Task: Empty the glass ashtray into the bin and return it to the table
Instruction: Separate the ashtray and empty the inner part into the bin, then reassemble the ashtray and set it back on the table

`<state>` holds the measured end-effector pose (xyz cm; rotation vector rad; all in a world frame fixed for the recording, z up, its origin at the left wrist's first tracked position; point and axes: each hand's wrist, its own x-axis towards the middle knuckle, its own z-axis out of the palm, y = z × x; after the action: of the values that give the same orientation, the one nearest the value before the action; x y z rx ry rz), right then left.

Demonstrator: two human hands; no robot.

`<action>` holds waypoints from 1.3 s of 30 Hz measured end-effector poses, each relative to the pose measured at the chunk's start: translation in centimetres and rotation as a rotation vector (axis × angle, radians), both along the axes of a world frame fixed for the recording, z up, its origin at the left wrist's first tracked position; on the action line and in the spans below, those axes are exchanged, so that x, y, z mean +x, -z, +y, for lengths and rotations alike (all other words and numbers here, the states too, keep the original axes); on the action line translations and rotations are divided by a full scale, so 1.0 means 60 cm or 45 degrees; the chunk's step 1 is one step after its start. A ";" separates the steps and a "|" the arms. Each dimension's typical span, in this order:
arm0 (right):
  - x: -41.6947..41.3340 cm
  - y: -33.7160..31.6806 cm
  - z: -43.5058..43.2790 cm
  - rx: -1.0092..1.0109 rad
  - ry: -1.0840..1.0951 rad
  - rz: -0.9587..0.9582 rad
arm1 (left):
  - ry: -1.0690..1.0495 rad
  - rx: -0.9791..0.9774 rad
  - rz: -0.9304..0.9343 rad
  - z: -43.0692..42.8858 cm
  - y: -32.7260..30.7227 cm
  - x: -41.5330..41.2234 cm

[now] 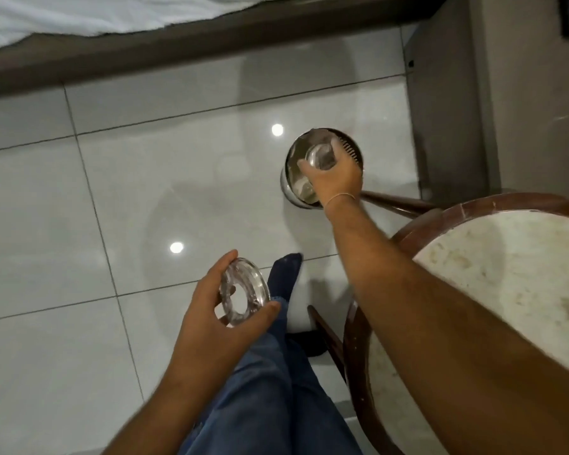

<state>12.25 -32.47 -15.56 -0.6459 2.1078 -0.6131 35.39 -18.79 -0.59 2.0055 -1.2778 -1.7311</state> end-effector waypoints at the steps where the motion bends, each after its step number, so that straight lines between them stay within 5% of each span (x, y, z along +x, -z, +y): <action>1: -0.006 -0.004 -0.002 -0.028 0.210 -0.133 | -0.006 -0.007 -0.002 -0.005 -0.001 -0.004; 3: -0.019 -0.038 -0.006 -0.166 0.570 -0.476 | -0.026 -0.052 -0.010 -0.012 -0.003 -0.014; 6: -0.044 -0.104 0.039 -0.371 0.802 -1.332 | -0.112 -0.112 0.038 -0.027 -0.016 -0.040; 10: -0.066 -0.174 0.150 -0.403 0.739 -1.632 | -0.046 -0.281 0.123 -0.054 -0.050 -0.105; 21: -0.140 -0.234 0.435 -0.384 0.741 -1.397 | 1.014 -0.485 0.298 0.003 -0.076 -0.301; 29: -0.167 -0.252 0.609 -0.549 1.104 -1.337 | 1.491 -0.375 0.446 0.113 -0.077 -0.407; 39: -0.149 -0.249 0.753 -0.705 1.521 -1.256 | 2.155 -0.557 0.262 0.248 -0.025 -0.506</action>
<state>3.32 12.70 -0.61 0.6819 1.1466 -1.7398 5.03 -3.89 0.91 0.1445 -3.1914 -1.5409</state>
